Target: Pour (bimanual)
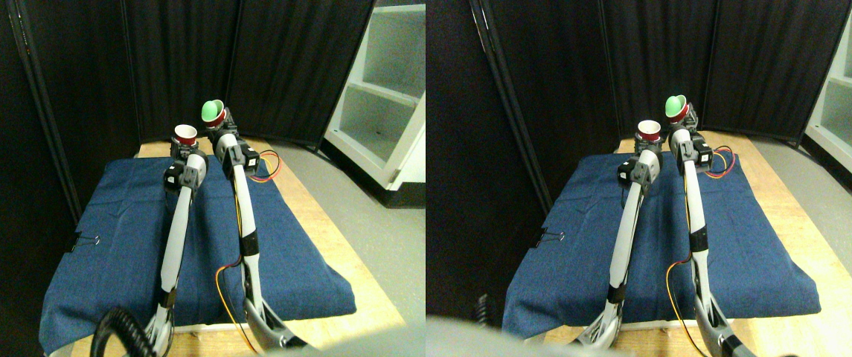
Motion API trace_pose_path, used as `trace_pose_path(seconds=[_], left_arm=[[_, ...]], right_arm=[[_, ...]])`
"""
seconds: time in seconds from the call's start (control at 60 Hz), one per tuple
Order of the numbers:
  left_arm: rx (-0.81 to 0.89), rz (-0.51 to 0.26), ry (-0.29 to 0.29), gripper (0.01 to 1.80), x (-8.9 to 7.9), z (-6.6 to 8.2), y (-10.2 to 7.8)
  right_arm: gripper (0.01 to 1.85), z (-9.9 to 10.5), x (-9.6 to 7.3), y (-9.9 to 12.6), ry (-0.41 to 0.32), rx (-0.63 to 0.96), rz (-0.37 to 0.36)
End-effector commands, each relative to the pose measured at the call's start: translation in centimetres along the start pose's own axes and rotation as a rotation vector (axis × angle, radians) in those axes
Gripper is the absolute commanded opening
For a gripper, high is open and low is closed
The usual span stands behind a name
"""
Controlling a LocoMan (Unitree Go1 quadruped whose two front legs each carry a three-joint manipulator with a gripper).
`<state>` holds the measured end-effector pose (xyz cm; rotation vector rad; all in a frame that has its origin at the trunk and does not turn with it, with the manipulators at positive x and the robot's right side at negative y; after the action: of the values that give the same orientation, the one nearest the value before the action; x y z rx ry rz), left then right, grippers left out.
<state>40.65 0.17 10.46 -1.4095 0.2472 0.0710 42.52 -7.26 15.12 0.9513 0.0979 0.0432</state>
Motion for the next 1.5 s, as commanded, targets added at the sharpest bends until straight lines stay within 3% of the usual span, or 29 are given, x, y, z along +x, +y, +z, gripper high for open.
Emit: trace_pose_path(seconds=[0.017, 0.983, 1.5], left_arm=[[-0.020, -0.036, 0.005, 0.33, -0.2, -0.3, -0.5], [-0.023, -0.039, 0.015, 0.33, 0.0, -0.4, -0.5], [-0.055, -0.024, 0.017, 0.33, 0.5, -0.2, -0.3]], right_arm=[[0.33, 0.2, -0.4, 1.3, -0.012, -0.010, 0.048], [0.33, -0.6, -1.3, 2.1, 0.016, -0.424, 0.105], [0.33, -0.8, -0.5, 2.8, 0.009, -0.645, 0.142]])
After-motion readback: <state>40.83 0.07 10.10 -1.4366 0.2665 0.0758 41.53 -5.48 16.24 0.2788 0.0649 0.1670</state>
